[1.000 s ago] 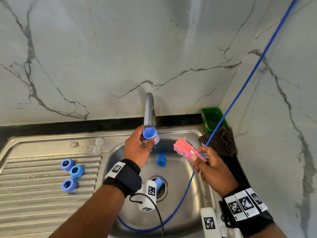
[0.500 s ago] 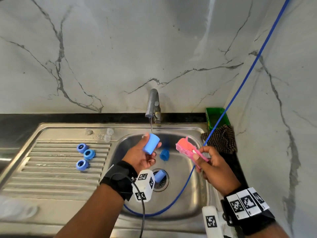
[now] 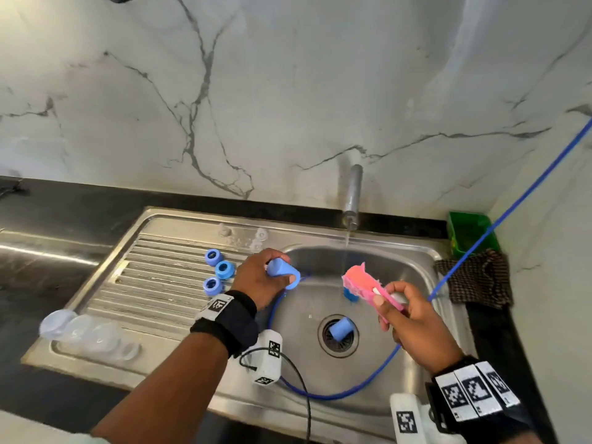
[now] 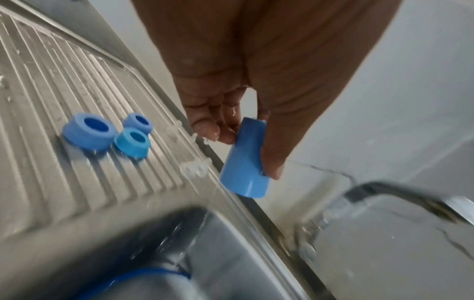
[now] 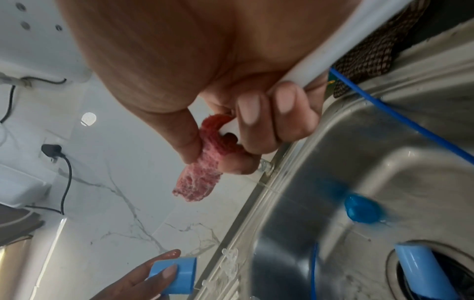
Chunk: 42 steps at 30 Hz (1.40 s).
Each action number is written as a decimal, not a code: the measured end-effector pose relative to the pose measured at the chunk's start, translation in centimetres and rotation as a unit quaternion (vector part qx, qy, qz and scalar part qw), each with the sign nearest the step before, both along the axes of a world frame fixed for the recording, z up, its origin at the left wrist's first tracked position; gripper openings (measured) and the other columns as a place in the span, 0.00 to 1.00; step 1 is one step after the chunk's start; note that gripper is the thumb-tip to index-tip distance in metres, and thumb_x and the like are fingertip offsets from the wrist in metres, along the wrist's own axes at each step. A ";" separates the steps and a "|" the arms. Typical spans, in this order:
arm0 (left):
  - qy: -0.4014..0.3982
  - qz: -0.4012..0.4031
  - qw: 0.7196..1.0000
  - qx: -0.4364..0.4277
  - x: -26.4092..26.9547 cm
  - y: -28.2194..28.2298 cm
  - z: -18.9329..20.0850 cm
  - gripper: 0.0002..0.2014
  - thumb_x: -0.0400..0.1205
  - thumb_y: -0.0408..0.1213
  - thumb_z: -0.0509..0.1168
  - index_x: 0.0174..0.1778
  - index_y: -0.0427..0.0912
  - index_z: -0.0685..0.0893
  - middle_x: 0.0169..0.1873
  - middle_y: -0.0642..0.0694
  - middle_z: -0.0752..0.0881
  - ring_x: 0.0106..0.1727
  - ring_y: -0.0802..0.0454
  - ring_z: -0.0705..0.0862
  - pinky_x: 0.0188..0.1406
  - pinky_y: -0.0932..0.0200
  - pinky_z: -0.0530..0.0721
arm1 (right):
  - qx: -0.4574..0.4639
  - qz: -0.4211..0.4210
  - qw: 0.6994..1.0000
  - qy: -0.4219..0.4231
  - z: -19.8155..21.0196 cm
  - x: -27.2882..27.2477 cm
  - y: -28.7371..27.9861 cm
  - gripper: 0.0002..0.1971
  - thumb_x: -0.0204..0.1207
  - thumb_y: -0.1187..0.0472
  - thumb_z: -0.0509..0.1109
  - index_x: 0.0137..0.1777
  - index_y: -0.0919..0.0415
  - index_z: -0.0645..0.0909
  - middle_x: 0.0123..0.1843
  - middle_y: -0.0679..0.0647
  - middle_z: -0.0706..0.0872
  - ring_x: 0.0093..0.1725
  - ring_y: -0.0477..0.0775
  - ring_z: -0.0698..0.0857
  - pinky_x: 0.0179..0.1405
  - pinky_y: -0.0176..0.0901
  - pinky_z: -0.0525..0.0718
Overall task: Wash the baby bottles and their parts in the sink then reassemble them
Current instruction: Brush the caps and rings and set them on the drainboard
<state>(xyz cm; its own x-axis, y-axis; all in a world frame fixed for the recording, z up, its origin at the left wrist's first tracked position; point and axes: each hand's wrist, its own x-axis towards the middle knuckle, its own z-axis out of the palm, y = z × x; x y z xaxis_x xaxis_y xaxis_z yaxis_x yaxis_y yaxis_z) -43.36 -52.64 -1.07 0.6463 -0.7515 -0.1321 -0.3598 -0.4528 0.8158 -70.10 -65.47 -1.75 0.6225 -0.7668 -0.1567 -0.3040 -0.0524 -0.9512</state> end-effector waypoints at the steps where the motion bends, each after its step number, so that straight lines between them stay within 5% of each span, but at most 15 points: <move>1: -0.006 0.010 1.000 -0.004 1.6 0.5 0.0 0.20 0.65 0.45 0.76 0.54 0.48 0.88 0.51 0.48 0.90 0.52 0.46 0.87 0.54 0.52 0.85 | 0.000 0.000 1.000 0.006 -0.1 0.5 0.4 0.10 0.78 0.42 0.71 0.54 0.42 0.76 0.30 0.55 0.86 0.23 0.46 0.74 0.32 0.48 0.72; 4: -0.061 0.065 0.996 0.002 8.7 1.8 -0.3 0.21 0.70 0.38 0.80 0.60 0.48 0.87 0.52 0.43 0.88 0.47 0.42 0.86 0.48 0.57 0.81 | 0.006 -0.008 1.000 0.028 -0.5 3.2 2.1 0.08 0.76 0.39 0.71 0.49 0.35 0.76 0.31 0.56 0.87 0.24 0.46 0.75 0.34 0.49 0.73; 8: -0.147 0.134 0.979 0.049 18.8 2.6 -1.1 0.25 0.74 0.30 0.77 0.68 0.40 0.83 0.63 0.38 0.86 0.64 0.38 0.84 0.66 0.53 0.77 | 0.018 -0.034 0.998 0.046 -1.5 5.5 3.6 0.17 0.65 0.28 0.70 0.49 0.33 0.77 0.33 0.56 0.88 0.26 0.44 0.77 0.35 0.51 0.74; 14: -0.225 0.102 0.947 0.207 27.4 1.8 -3.0 0.05 0.70 0.27 0.71 0.40 0.38 0.86 0.43 0.31 0.88 0.50 0.28 0.87 0.48 0.45 0.85 | 0.035 -0.061 0.994 0.082 -1.8 7.4 5.7 0.21 0.64 0.29 0.71 0.51 0.38 0.77 0.32 0.56 0.88 0.27 0.46 0.78 0.35 0.52 0.75; 19: -0.188 0.094 0.945 0.250 30.2 1.3 -7.1 0.16 0.73 0.32 0.72 0.57 0.44 0.85 0.56 0.32 0.86 0.59 0.29 0.84 0.54 0.44 0.84 | 0.035 -0.087 0.990 0.101 -0.9 7.4 5.6 0.22 0.66 0.32 0.70 0.53 0.43 0.77 0.31 0.54 0.87 0.24 0.46 0.74 0.33 0.49 0.73; 21: -0.161 0.116 0.948 0.250 30.0 1.3 -7.1 0.27 0.75 0.33 0.73 0.72 0.46 0.79 0.67 0.33 0.83 0.67 0.30 0.81 0.64 0.42 0.82 | 0.031 -0.092 0.989 0.110 -0.7 7.0 5.2 0.20 0.66 0.31 0.69 0.52 0.41 0.77 0.31 0.54 0.87 0.24 0.45 0.74 0.33 0.48 0.72; 23: -0.152 0.154 0.937 0.274 29.2 1.0 -6.5 0.40 0.76 0.37 0.77 0.83 0.45 0.66 0.77 0.35 0.74 0.76 0.31 0.74 0.73 0.36 0.75 | 0.028 -0.099 0.989 0.109 -0.6 6.3 4.7 0.22 0.66 0.32 0.70 0.53 0.44 0.77 0.31 0.54 0.86 0.23 0.46 0.74 0.31 0.47 0.71; 25: -0.178 0.203 0.926 0.263 27.5 0.9 -5.0 0.42 0.77 0.41 0.76 0.85 0.45 0.62 0.81 0.36 0.68 0.78 0.30 0.68 0.73 0.32 0.70 | 0.031 -0.105 0.988 0.104 -0.8 5.8 4.1 0.22 0.68 0.33 0.70 0.54 0.45 0.76 0.31 0.55 0.85 0.23 0.45 0.73 0.30 0.46 0.70; 28: -0.230 0.232 0.938 0.116 22.8 0.0 -2.3 0.31 0.80 0.40 0.72 0.80 0.46 0.71 0.78 0.38 0.71 0.76 0.32 0.69 0.71 0.32 0.70 | 0.038 -0.119 0.986 0.111 -1.4 4.3 3.0 0.17 0.68 0.32 0.70 0.51 0.39 0.76 0.32 0.55 0.87 0.23 0.45 0.73 0.32 0.47 0.70; 32: -0.215 0.088 0.969 -0.080 13.0 -2.6 -2.7 0.19 0.78 0.44 0.67 0.65 0.46 0.84 0.62 0.43 0.85 0.61 0.36 0.83 0.63 0.41 0.81 | 0.041 -0.123 0.985 0.116 -2.2 2.6 1.5 0.10 0.77 0.38 0.70 0.52 0.38 0.76 0.33 0.55 0.88 0.23 0.44 0.75 0.33 0.48 0.72; 38: -0.087 -0.166 0.980 0.061 -0.9 -7.3 -9.1 0.11 0.79 0.39 0.72 0.57 0.49 0.88 0.53 0.51 0.89 0.56 0.51 0.86 0.62 0.57 0.81 | 0.056 -0.134 0.985 0.088 -3.2 0.8 -0.3 0.09 0.81 0.47 0.72 0.54 0.48 0.77 0.30 0.54 0.86 0.20 0.40 0.73 0.34 0.48 0.71; 42: -0.079 -0.217 0.949 0.215 -4.1 -10.3 -13.6 0.13 0.80 0.43 0.70 0.60 0.48 0.86 0.59 0.50 0.89 0.63 0.47 0.85 0.67 0.51 0.81 | 0.051 -0.147 0.983 0.096 -4.5 -1.1 -1.6 0.09 0.80 0.45 0.72 0.52 0.44 0.76 0.31 0.54 0.88 0.25 0.43 0.77 0.37 0.50 0.75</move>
<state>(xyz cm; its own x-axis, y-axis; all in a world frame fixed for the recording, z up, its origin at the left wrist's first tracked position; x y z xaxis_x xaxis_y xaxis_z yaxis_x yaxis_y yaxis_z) -47.47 -62.94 -14.66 0.3261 -0.8500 -0.4137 -0.6907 -0.5130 0.5096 -71.18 -67.11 -6.30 0.3273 -0.8836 -0.3348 -0.4671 0.1567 -0.8702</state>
